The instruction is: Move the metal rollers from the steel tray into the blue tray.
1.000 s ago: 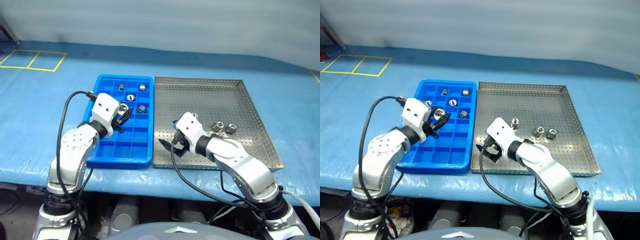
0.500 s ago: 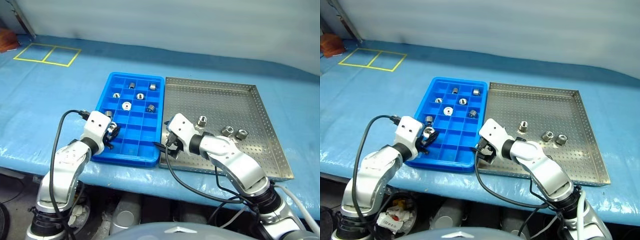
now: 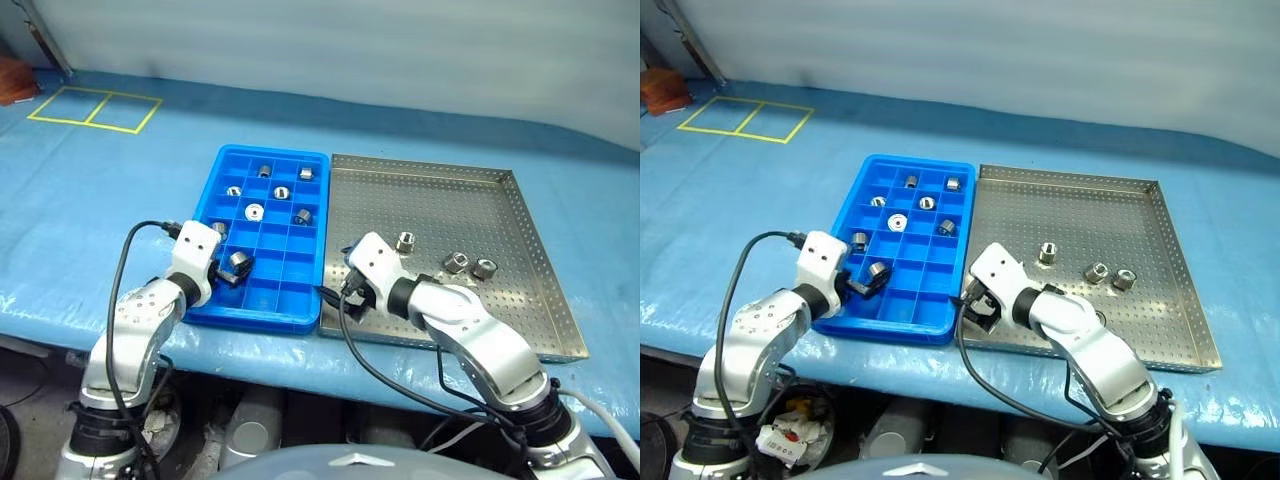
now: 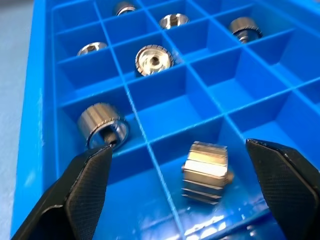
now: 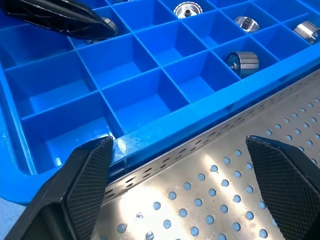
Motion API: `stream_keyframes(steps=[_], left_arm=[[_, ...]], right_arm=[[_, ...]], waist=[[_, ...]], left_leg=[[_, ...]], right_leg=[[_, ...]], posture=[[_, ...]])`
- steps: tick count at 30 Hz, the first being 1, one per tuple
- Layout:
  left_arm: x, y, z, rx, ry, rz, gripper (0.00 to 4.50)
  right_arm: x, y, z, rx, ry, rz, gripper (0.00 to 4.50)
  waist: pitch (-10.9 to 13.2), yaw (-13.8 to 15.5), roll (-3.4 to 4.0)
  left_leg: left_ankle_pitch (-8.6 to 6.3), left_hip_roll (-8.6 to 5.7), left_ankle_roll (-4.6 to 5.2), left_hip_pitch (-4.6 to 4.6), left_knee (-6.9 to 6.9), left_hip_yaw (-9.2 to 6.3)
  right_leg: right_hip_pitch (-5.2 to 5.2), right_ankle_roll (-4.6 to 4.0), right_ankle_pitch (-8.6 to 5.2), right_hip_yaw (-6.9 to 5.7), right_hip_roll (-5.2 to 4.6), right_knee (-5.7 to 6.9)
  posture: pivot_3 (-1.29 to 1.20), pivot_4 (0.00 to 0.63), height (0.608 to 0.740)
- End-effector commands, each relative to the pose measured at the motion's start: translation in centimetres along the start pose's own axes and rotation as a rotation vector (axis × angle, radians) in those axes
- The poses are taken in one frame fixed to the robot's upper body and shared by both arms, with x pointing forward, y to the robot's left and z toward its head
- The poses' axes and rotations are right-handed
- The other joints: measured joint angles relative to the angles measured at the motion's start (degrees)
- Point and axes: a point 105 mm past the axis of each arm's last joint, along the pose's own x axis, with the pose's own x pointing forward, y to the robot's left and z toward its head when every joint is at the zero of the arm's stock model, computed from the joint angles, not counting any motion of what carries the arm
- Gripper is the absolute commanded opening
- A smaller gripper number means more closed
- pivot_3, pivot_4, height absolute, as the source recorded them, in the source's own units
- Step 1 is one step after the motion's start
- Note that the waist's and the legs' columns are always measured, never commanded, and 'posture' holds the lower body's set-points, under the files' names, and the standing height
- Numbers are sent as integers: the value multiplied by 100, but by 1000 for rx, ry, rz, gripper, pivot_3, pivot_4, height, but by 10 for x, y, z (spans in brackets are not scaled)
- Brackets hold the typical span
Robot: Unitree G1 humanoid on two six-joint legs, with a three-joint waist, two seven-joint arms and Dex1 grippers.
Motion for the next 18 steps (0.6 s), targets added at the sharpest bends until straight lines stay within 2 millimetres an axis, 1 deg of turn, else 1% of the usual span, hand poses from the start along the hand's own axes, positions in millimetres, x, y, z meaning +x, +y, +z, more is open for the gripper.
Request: stream_keyframes(steps=[1,3,5,6,8,10,11,12,16,18], left_arm=[[2,-8,46,48,-167,-73,4470],[8,-14,70,75,-232,-134,4470],[23,-25,89,109,-262,-219,4470],[28,-28,94,120,-265,-243,4470],[46,-40,101,142,-254,-303,4470],[65,-55,106,151,-233,-361,4470],[71,-59,107,154,-228,-377,4470],[80,-66,107,132,-218,-405,4470],[116,-92,104,117,-175,-439,4470],[128,-105,103,125,-174,-454,4470]], right_arm=[[-13,-7,10,0,-45,-69,4500],[-22,-11,6,17,-35,-115,4500],[-35,-16,-3,41,-9,-176,4500],[-39,-17,-5,49,-2,-194,4500],[-49,-20,-14,71,24,-245,4500],[-60,-21,-21,94,48,-297,4500],[-64,-22,-23,101,55,-312,4500],[-68,-22,-25,112,62,-335,4500],[-82,-23,-34,152,87,-419,4500],[-85,-22,-36,165,92,-441,4500]], waist=[[0,-42,0],[0,-70,-1],[0,-87,0],[0,-107,0],[0,-184,0],[-1,-303,-1],[-1,-338,-1],[0,-405,-2],[0,-643,-2],[0,-732,-2]], left_leg=[[0,-1,1,0,-1,1],[0,-2,1,-6,-1,-1],[0,-5,2,-10,0,-6],[1,-9,1,-8,1,-3],[1,-15,2,-7,2,2],[1,-34,4,-7,3,4],[1,-39,4,-8,3,3],[1,-42,5,-8,4,2],[1,-40,6,-7,4,1],[1,-38,6,-6,5,2]], right_leg=[[1,0,0,0,-1,-2],[-1,0,0,-4,-1,-1],[2,-1,0,-11,0,-1],[6,-2,-2,-12,2,-1],[8,-1,-2,-11,2,-2],[10,-1,-2,-10,4,-3],[11,1,-3,-10,3,-3],[11,5,-5,-9,4,-1],[10,6,-5,0,13,2],[9,9,-5,8,22,3]], posture=[[221,150,740],[204,150,740],[162,150,740],[150,150,740],[116,150,740],[78,150,740],[78,150,740],[50,150,740],[-15,150,740],[-42,150,740]])
